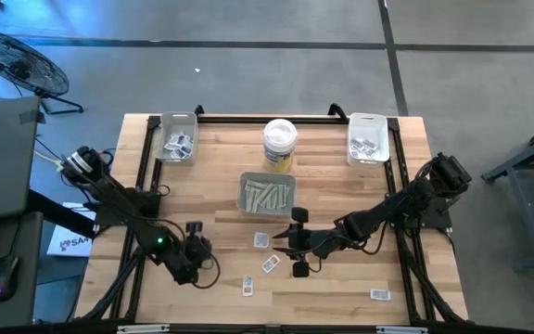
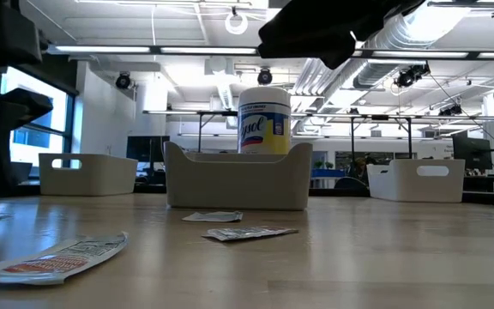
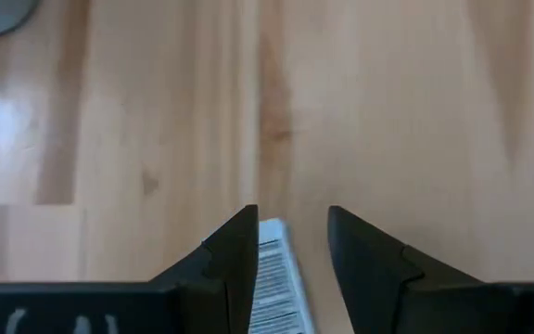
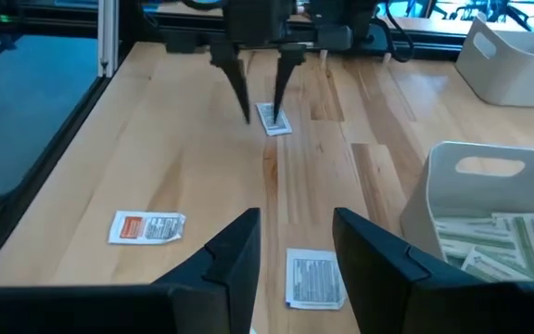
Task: Pick & Place First Aid Supplies
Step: Put the ointment pack into the white bin
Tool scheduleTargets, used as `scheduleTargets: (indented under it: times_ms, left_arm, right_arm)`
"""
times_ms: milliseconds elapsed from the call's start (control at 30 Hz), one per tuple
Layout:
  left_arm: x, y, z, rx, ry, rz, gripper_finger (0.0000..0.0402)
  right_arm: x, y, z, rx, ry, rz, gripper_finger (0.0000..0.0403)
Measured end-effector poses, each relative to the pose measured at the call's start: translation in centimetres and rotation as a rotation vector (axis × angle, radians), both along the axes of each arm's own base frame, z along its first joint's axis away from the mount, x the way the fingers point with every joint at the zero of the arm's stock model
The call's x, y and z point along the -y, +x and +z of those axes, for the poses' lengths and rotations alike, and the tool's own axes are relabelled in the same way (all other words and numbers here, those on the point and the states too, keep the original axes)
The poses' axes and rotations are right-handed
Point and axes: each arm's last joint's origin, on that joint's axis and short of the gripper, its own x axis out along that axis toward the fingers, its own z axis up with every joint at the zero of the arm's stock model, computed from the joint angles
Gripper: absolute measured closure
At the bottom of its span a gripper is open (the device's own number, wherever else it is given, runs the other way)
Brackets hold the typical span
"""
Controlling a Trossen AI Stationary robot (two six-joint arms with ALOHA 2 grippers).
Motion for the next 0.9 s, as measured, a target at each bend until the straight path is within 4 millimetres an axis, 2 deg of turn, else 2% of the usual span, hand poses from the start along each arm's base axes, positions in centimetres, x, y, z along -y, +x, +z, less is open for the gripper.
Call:
scheduleTargets:
  times_ms: [367,533,700,900]
  left_arm:
    - [0.0,0.0,-0.3,0.004,-0.006,0.063,0.0273]
    - [-0.3,0.4,-1.6,-0.042,0.019,0.123,0.0279]
    - [-0.8,1.1,-2.4,-0.111,-0.014,0.15,0.0307]
    - [-1.1,1.4,-2.5,-0.136,-0.036,0.162,0.037]
  right_arm:
    - [0.0,0.0,-0.1,-0.01,0.051,-0.025,0.0272]
    - [0.0,-0.1,-0.1,-0.013,0.065,-0.032,0.0272]
    - [0.0,-0.1,-0.1,-0.014,0.064,-0.032,0.0272]
    - [0.0,-0.1,-0.1,-0.014,0.064,-0.032,0.0272]
